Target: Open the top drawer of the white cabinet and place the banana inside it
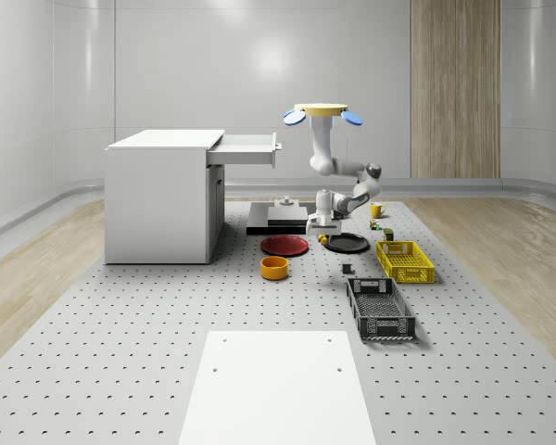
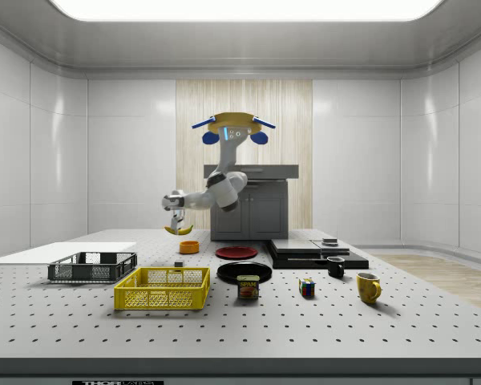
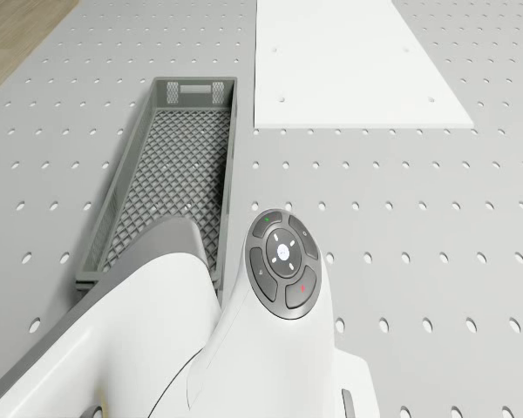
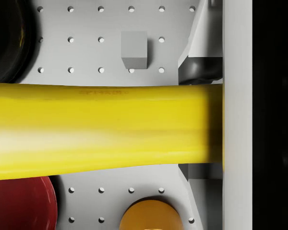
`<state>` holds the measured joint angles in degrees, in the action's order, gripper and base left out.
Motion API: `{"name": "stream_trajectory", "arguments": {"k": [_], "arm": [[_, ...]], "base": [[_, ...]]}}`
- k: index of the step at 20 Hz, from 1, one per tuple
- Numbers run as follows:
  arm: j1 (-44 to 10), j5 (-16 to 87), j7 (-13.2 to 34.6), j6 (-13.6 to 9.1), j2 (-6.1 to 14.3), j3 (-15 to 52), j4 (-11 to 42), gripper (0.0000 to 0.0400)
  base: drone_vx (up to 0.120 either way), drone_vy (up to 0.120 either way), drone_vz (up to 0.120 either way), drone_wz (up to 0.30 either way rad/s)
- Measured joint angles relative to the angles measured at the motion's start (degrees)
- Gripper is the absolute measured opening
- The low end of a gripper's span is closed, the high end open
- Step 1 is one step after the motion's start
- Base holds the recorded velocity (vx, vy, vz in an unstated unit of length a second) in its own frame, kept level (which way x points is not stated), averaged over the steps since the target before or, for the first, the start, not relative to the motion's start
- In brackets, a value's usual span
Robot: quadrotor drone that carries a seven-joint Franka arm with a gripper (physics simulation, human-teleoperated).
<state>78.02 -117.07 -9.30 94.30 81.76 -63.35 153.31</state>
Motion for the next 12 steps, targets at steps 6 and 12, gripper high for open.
{"name": "stream_trajectory", "arguments": {"k": [6,12], "arm": [[0.02,0.07,-0.01,0.04,0.07,-0.05,0.02,0.0190],[0.05,0.11,-0.03,0.09,0.13,-0.07,0.02,0.0190]], "base": [[-0.120,0.000,0.120,0.000],[-0.120,0.000,0.120,0.000]]}}
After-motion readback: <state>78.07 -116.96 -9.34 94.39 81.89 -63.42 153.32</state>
